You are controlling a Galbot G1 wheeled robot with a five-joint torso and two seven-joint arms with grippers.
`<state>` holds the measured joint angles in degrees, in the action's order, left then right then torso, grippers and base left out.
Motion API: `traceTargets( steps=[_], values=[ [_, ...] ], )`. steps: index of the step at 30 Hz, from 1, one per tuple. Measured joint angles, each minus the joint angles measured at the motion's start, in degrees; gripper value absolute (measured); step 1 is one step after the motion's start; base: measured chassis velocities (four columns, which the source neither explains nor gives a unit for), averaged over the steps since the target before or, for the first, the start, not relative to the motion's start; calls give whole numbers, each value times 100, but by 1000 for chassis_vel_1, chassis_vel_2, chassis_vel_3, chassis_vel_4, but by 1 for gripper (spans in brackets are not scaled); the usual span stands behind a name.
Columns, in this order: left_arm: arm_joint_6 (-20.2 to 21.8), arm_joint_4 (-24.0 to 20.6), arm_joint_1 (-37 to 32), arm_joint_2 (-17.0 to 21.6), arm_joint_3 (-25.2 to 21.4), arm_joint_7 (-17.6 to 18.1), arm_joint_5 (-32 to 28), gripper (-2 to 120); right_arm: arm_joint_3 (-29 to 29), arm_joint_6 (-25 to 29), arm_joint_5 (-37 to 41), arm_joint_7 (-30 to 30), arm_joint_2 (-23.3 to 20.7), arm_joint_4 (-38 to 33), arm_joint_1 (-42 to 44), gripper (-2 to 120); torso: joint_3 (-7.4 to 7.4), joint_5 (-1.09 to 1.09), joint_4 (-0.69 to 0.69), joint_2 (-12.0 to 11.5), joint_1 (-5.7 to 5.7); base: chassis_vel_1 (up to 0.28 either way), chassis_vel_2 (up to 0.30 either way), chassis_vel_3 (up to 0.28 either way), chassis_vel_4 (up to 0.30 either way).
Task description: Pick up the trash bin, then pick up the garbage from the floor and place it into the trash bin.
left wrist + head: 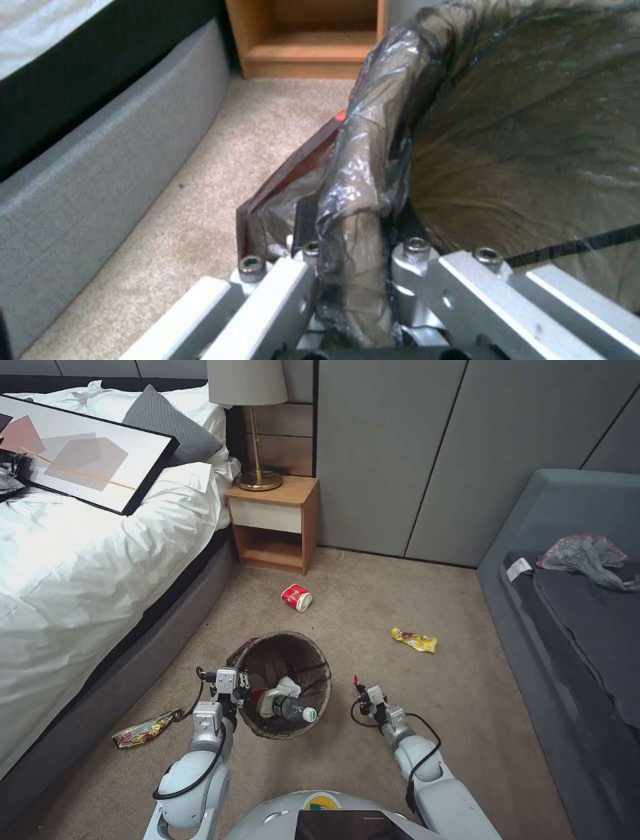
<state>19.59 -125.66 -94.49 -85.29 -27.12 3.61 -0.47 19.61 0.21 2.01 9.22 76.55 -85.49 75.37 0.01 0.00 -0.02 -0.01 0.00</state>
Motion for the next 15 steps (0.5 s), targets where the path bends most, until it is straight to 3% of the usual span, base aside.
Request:
traceTargets(
  steps=[3,7,10,15],
  values=[
    [-1,20,-4,5,31,-1,0,3,-29,890,268,317,-61,-1050,255,0,-1,1,1,0,0,0,0,0,0],
    [-2,37,-3,4,43,-2,1,3,-108,1143,456,485,-108,-1633,352,0,-1,-2,3,0,0,0,0,0,0],
    [-2,44,2,-3,73,-8,9,3,-314,1485,741,949,-165,-2312,469,0,-1,-1,1,0,0,0,0,0,0],
    [-2,51,3,-9,87,-10,30,3,-537,1573,939,1391,-202,-2741,492,0,-1,0,1,0,0,0,0,0,0]
  ],
)
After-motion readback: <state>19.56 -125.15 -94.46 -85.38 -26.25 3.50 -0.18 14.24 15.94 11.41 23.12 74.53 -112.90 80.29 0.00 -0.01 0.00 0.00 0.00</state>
